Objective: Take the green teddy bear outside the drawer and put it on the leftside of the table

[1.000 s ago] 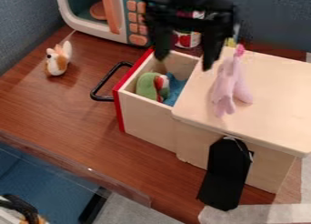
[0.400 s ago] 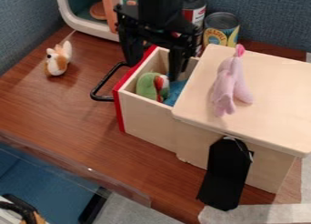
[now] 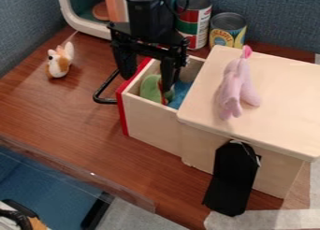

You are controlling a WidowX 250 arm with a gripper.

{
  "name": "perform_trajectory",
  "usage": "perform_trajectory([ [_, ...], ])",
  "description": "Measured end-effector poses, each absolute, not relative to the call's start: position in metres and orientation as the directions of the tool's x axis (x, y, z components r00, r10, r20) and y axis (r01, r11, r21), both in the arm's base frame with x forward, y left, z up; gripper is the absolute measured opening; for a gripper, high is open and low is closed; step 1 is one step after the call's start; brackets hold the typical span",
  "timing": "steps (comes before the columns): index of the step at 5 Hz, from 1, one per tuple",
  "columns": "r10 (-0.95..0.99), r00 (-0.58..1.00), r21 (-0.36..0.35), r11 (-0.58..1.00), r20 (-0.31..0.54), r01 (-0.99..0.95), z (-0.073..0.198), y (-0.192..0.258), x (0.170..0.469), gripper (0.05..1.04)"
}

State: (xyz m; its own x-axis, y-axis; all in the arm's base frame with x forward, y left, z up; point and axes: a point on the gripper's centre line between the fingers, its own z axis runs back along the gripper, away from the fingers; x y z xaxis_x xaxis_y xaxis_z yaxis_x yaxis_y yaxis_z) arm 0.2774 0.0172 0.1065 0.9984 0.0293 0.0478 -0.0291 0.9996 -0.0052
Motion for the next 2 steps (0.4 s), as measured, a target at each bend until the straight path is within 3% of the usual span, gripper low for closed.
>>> perform_trajectory([
  [2,0.047,0.998,-0.035,0.998,0.04,-0.046,0.09,0.0219,0.2899,1.001],
])
